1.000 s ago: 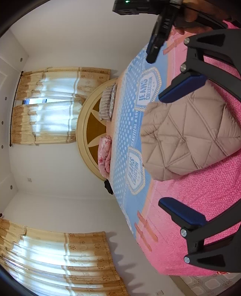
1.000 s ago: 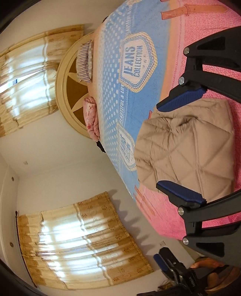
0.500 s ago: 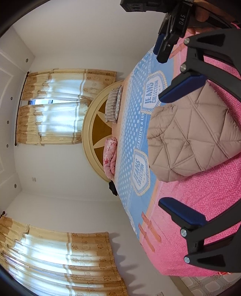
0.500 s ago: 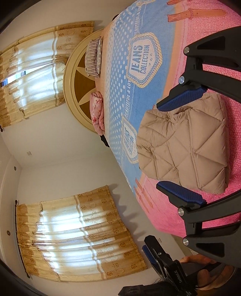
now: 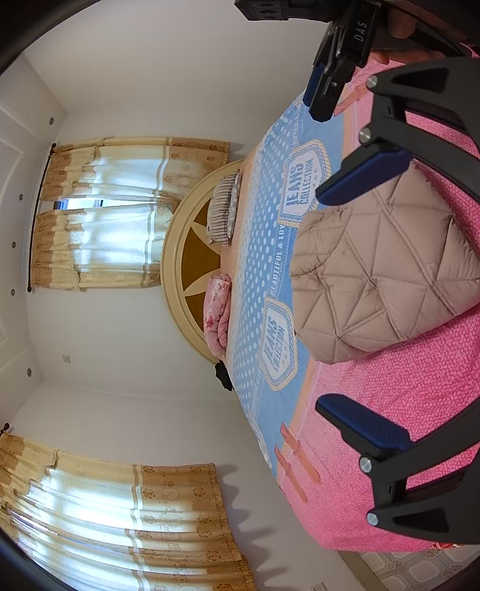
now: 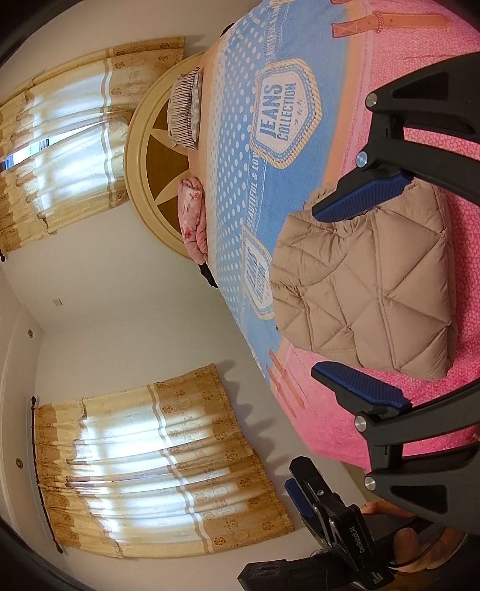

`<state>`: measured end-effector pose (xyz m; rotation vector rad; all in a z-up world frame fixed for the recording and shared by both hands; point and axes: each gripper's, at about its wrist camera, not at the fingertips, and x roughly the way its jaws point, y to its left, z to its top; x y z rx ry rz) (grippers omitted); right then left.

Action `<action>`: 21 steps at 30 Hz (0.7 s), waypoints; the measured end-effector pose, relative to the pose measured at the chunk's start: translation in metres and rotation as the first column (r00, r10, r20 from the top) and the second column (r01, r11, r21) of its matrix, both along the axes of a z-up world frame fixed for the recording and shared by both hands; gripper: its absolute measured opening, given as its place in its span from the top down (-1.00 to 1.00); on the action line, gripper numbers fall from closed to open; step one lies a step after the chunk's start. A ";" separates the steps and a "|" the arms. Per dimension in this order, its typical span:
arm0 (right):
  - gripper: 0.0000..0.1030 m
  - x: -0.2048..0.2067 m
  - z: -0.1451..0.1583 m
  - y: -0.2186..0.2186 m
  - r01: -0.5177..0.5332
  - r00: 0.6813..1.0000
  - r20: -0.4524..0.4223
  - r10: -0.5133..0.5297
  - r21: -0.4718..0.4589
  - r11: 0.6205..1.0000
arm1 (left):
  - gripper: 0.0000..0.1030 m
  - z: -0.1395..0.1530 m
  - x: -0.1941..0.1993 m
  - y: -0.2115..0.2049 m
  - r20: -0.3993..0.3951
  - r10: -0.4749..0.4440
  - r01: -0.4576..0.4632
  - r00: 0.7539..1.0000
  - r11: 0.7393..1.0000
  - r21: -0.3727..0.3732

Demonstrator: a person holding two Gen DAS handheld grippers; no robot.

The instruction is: Fold large clothes

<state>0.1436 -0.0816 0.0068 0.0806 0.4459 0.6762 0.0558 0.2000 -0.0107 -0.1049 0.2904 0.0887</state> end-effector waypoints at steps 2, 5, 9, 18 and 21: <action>-0.52 0.000 0.001 0.000 0.000 1.000 0.001 0.000 0.003 1.000 | -1.00 0.000 0.000 0.000 -0.001 0.000 0.000 1.000 1.000 0.001; -0.52 0.000 0.000 -0.001 0.000 1.000 0.000 0.000 0.004 1.000 | -1.00 -0.001 0.001 -0.001 -0.002 -0.001 0.001 1.000 1.000 0.004; -0.52 -0.001 0.000 -0.002 -0.001 1.000 0.001 0.001 0.003 1.000 | -1.00 -0.003 0.004 -0.003 -0.007 -0.005 0.005 1.000 1.000 0.011; -0.52 -0.002 0.002 -0.005 0.009 1.000 -0.001 -0.009 0.010 1.000 | -1.00 -0.005 0.005 -0.004 -0.018 0.000 0.001 1.000 1.000 0.019; -0.52 -0.003 0.002 -0.005 0.008 1.000 0.003 -0.008 0.010 1.000 | -1.00 -0.004 0.004 -0.005 -0.018 -0.004 0.005 1.000 0.999 0.034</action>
